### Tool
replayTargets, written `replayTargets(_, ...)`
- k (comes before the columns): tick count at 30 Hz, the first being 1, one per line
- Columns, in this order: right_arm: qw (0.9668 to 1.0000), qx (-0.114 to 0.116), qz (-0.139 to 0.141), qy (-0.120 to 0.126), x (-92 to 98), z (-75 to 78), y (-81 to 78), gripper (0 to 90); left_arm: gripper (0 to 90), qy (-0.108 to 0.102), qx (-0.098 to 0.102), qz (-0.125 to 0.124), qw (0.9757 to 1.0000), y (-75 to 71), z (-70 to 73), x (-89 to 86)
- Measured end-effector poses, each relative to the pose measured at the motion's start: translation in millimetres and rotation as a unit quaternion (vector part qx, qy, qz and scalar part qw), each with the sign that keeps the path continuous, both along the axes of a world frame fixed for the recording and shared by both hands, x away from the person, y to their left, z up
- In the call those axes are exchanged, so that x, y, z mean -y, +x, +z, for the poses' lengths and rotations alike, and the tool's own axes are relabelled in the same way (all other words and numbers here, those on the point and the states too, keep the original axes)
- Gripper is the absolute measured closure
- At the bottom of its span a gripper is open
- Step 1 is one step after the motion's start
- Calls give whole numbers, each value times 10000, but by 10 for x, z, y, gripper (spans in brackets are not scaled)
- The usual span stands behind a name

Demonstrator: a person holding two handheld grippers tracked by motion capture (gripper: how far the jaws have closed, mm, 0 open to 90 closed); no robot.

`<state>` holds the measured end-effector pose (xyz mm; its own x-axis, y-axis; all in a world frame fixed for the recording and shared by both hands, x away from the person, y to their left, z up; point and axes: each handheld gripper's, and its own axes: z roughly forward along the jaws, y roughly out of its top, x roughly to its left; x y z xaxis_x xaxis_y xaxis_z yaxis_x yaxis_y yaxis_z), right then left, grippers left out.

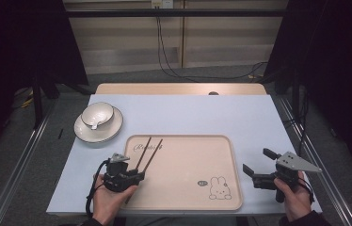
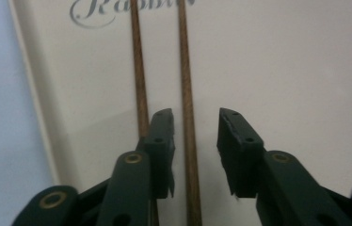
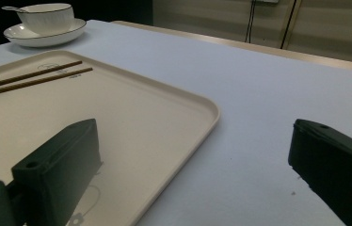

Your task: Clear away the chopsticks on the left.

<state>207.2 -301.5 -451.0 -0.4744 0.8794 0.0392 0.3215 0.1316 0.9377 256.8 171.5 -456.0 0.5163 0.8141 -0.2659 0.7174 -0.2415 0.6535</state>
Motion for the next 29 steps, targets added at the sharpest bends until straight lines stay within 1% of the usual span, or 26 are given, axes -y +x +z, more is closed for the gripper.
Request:
replayTargets(1,10000,7,-1,1,0,0,0,24,526,-124,51,-79,9999,-5,24,-16)
replayTargets(2,10000,27,26,-6,1,1,-1,24,463,-239,164,-172,9994,-16,51,-31)
replayTargets(3,10000,45,23,-14,1,1,-1,24,441,-277,335,-213,9988,-36,81,-39)
replayTargets(4,10000,53,22,-15,2,1,-1,24,398,-272,528,-291,9978,-52,107,-51)
replayTargets(5,10000,45,15,1,2,2,-3,24,337,-315,686,-364,9965,-62,126,-71)
replayTargets(7,10000,60,-2,15,0,1,-2,24,236,-447,843,-403,9946,-62,141,-122)
replayTargets(8,10000,56,1,12,-1,2,-5,24,188,-438,932,-353,9941,-64,148,-159)
replayTargets(10,10000,68,2,12,0,3,-6,24,110,-457,1178,-348,9914,-74,166,-235)
replayTargets(11,10000,69,-1,12,1,2,-6,24,89,-465,1326,-339,9895,-86,181,-277)
replayTargets(12,10000,72,-5,12,2,2,-7,23,86,-486,1455,-401,9873,-95,196,-339)
replayTargets(13,10000,73,-5,14,4,3,-9,24,77,-583,1516,-405,9859,-98,205,-394)
replayTargets(15,10000,80,-5,13,4,3,-9,24,22,-652,1538,-430,9850,-98,215,-518)
replayTargets(17,10000,89,-4,13,1,2,-7,24,23,-658,1575,-465,9842,-119,208,-643)
replayTargets(18,10000,93,-12,10,2,2,-8,24,23,-680,1619,-462,9834,-130,202,-707)
replayTargets(20,10000,90,-19,18,4,3,-8,23,22,-716,1815,-375,9801,-159,192,-827)
replayTargets(22,10000,93,-23,16,3,2,-7,24,23,-857,1900,-235,9778,-191,206,-929)
replayTargets(23,9999,117,-30,14,2,1,-7,23,22,-943,1975,-178,9756,-201,211,-982)
replayTargets(25,9999,142,12,7,-4,-2,-10,23,22,-984,2088,-16,9730,-221,219,-1061)
replayTargets(26,9999,140,5,5,-3,-1,-12,23,22,-951,2140,58,9722,-227,220,-1089)
replayTargets(28,9999,151,15,16,-2,-2,-12,23,22,-947,2171,95,9715,-227,224,-1127)
replayTargets(29,9999,161,-20,12,0,-3,-11,23,22,-940,2185,71,9713,-224,227,-1137)
